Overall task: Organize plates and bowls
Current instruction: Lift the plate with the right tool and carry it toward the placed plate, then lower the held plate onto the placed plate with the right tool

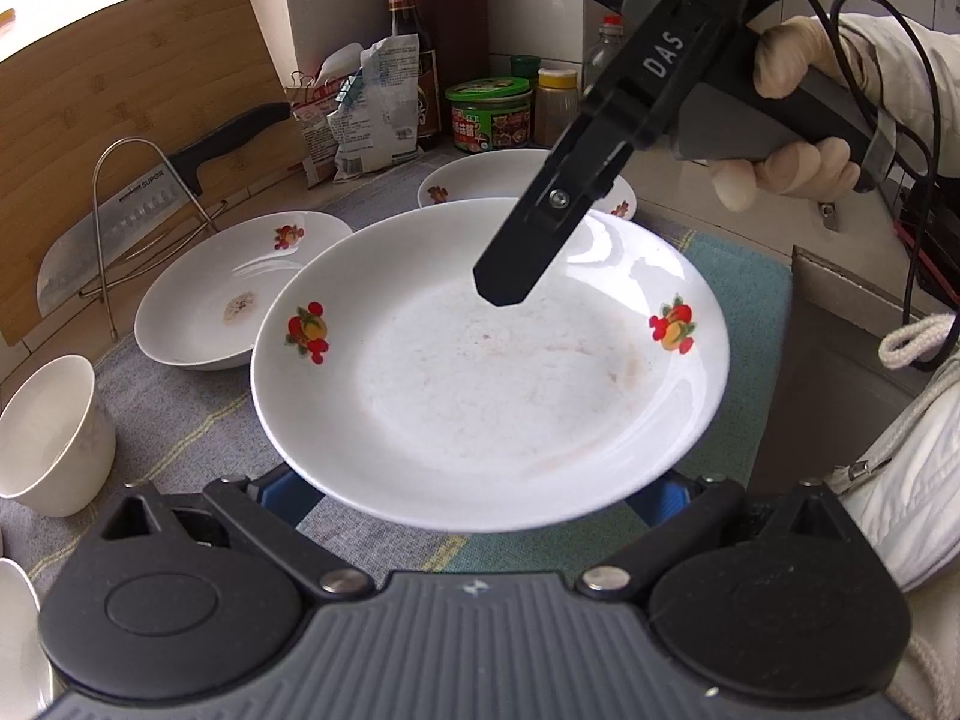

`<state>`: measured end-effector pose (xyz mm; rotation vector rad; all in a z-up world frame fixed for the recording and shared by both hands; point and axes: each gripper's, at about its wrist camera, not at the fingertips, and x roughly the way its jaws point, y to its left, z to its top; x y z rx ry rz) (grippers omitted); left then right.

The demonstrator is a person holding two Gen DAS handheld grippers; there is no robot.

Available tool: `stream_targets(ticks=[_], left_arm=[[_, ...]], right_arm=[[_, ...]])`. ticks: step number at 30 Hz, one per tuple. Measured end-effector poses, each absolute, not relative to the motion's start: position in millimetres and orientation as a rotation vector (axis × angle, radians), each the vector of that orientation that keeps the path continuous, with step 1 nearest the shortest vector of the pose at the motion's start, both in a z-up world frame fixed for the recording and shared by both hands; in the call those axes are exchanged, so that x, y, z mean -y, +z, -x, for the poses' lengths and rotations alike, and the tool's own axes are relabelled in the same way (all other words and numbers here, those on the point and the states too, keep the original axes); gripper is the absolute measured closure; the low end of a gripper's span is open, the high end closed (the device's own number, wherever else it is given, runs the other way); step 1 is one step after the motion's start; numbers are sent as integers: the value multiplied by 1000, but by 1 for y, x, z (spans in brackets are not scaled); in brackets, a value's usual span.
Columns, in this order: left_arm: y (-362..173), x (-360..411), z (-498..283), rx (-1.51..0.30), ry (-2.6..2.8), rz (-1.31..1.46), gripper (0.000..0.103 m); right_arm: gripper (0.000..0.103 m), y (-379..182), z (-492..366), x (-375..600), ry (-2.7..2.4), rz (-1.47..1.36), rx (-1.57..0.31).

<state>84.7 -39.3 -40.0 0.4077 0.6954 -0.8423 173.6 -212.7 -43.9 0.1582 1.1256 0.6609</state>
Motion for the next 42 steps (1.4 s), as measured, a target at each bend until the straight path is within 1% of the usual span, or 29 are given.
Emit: stream_targets(ticks=[12,22,33,42], left_arm=[[-35,86,-108,-671,-919,-445,1],[-43,130,-120,-668,-975,-464,1],[-47,160,-142,-662,-992,-478,1],[-52,178,-155,-690,-989,-478,1]], right_arm=[[0,-41,-171,270,577,-198,-1088],[0,-45,-176,311,512,-235,-1071],[0,-51,-188,344,477,-253,-1058],[0,-61,-203,364,469,-260,-1058]])
